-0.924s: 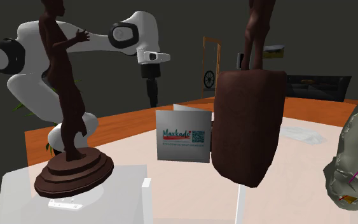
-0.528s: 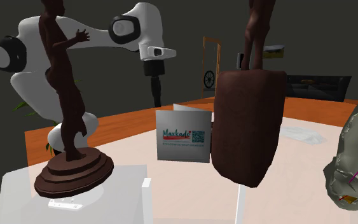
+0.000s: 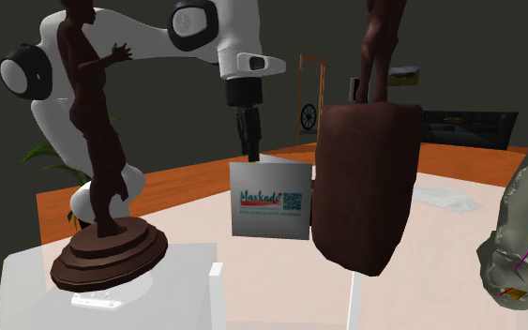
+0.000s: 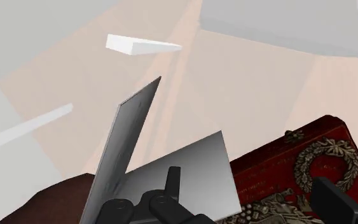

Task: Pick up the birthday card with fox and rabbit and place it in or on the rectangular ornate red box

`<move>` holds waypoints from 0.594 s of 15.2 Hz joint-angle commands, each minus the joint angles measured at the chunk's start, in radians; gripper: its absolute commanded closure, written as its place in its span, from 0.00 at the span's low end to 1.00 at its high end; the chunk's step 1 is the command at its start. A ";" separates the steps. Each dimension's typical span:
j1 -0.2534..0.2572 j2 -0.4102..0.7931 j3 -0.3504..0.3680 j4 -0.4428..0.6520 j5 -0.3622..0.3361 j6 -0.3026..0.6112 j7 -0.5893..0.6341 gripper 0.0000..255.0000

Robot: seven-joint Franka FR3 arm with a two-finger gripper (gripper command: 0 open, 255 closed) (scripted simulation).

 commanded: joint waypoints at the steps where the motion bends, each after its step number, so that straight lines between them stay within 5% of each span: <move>1: 0.003 0.063 -0.046 0.066 0.008 -0.001 -0.077 0.00; 9: -0.004 0.351 -0.200 0.379 0.118 -0.047 -0.358 0.00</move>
